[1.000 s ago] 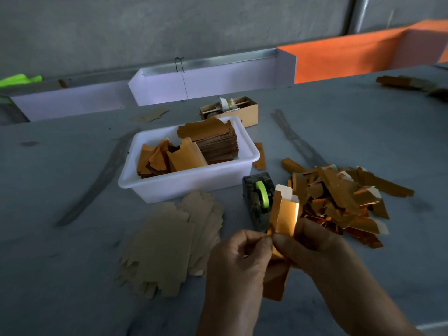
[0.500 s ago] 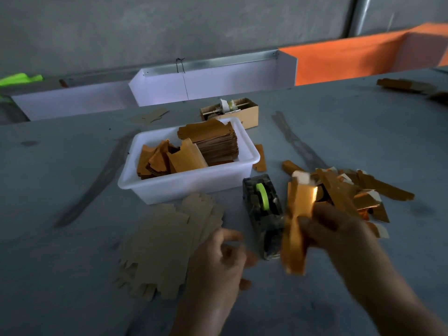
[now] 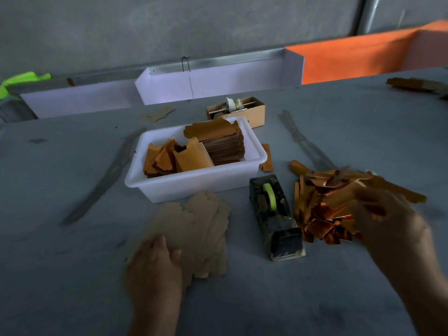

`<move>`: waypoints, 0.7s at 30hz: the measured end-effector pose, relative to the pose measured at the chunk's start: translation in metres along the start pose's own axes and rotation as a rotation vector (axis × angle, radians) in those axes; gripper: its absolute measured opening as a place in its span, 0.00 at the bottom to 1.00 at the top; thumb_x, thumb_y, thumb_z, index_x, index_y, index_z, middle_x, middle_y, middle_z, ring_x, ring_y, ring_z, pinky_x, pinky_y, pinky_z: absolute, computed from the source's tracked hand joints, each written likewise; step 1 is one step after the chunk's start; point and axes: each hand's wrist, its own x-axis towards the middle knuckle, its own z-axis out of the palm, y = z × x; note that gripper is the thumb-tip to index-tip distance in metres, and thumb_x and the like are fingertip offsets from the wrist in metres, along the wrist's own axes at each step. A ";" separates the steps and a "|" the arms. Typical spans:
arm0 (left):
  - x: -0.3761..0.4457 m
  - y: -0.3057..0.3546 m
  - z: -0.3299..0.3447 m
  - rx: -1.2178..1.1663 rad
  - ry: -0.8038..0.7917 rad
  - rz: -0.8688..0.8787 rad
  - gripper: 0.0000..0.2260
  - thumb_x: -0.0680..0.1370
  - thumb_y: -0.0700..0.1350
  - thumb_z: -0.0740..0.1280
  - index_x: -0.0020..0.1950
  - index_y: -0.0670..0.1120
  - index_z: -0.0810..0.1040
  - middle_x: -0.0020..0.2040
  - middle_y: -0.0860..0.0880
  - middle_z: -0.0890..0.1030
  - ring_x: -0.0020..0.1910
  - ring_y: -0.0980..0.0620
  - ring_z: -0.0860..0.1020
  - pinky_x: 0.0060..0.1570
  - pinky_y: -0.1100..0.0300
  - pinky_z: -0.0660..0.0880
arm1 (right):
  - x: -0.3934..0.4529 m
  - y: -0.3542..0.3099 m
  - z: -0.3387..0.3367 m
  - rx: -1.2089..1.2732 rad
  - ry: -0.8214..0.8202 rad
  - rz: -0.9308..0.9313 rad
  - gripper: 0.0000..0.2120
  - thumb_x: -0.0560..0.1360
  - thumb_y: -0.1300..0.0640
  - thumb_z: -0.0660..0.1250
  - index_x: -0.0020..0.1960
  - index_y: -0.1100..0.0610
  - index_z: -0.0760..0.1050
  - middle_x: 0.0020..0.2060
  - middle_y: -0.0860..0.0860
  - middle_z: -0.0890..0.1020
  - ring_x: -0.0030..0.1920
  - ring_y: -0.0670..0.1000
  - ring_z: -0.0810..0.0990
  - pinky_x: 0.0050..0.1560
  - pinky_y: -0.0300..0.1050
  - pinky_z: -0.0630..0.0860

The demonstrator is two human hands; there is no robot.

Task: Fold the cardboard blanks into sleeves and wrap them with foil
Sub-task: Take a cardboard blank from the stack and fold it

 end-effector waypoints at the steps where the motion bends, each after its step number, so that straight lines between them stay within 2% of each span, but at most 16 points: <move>1: 0.003 -0.002 0.000 -0.035 0.018 -0.022 0.23 0.75 0.48 0.69 0.68 0.40 0.72 0.63 0.39 0.76 0.61 0.39 0.73 0.59 0.50 0.68 | -0.007 -0.003 0.000 0.023 -0.016 -0.016 0.05 0.73 0.59 0.67 0.44 0.49 0.77 0.43 0.50 0.76 0.37 0.49 0.75 0.34 0.38 0.68; 3: 0.007 -0.006 0.001 -0.103 0.070 -0.056 0.26 0.69 0.44 0.75 0.64 0.37 0.74 0.58 0.34 0.77 0.57 0.34 0.73 0.57 0.46 0.67 | -0.017 -0.008 0.000 0.031 -0.040 -0.031 0.05 0.73 0.62 0.68 0.46 0.54 0.80 0.40 0.47 0.75 0.35 0.41 0.73 0.33 0.33 0.64; 5: 0.009 -0.007 0.002 -0.058 0.082 -0.050 0.25 0.66 0.43 0.78 0.60 0.36 0.77 0.54 0.33 0.77 0.54 0.34 0.73 0.56 0.45 0.65 | -0.026 -0.013 0.001 0.038 -0.071 -0.049 0.06 0.72 0.63 0.70 0.46 0.56 0.81 0.38 0.43 0.74 0.36 0.38 0.73 0.33 0.29 0.64; 9: 0.015 -0.007 -0.002 -0.104 0.046 -0.180 0.22 0.68 0.46 0.76 0.58 0.41 0.77 0.55 0.36 0.77 0.57 0.35 0.70 0.53 0.47 0.67 | -0.038 -0.019 0.005 0.136 -0.191 -0.061 0.06 0.71 0.65 0.69 0.46 0.56 0.81 0.41 0.46 0.80 0.38 0.46 0.80 0.35 0.31 0.74; 12: 0.016 -0.007 -0.004 -0.106 0.109 -0.200 0.18 0.68 0.46 0.75 0.55 0.42 0.78 0.54 0.37 0.77 0.58 0.36 0.69 0.53 0.47 0.65 | -0.045 -0.023 0.008 0.200 -0.223 -0.048 0.07 0.71 0.64 0.69 0.45 0.54 0.81 0.42 0.46 0.81 0.39 0.46 0.81 0.36 0.37 0.78; 15: 0.013 -0.007 -0.004 -0.135 0.161 -0.183 0.13 0.67 0.44 0.76 0.48 0.41 0.80 0.51 0.35 0.76 0.57 0.35 0.68 0.54 0.46 0.63 | -0.051 -0.025 0.011 0.247 -0.278 -0.014 0.09 0.71 0.64 0.69 0.44 0.50 0.80 0.41 0.44 0.81 0.39 0.45 0.81 0.37 0.39 0.79; 18: 0.013 -0.009 -0.008 -0.240 0.182 -0.187 0.12 0.67 0.43 0.76 0.47 0.40 0.81 0.50 0.34 0.75 0.57 0.35 0.68 0.54 0.46 0.64 | -0.054 -0.027 0.011 0.282 -0.317 -0.005 0.09 0.72 0.65 0.69 0.44 0.51 0.81 0.39 0.45 0.82 0.38 0.43 0.81 0.35 0.35 0.78; 21: 0.018 -0.012 -0.019 -0.467 0.147 -0.171 0.12 0.69 0.43 0.75 0.48 0.40 0.80 0.47 0.38 0.80 0.51 0.38 0.76 0.49 0.50 0.69 | -0.055 -0.029 0.010 0.325 -0.373 0.043 0.11 0.72 0.65 0.68 0.42 0.48 0.79 0.37 0.47 0.82 0.38 0.42 0.81 0.35 0.37 0.79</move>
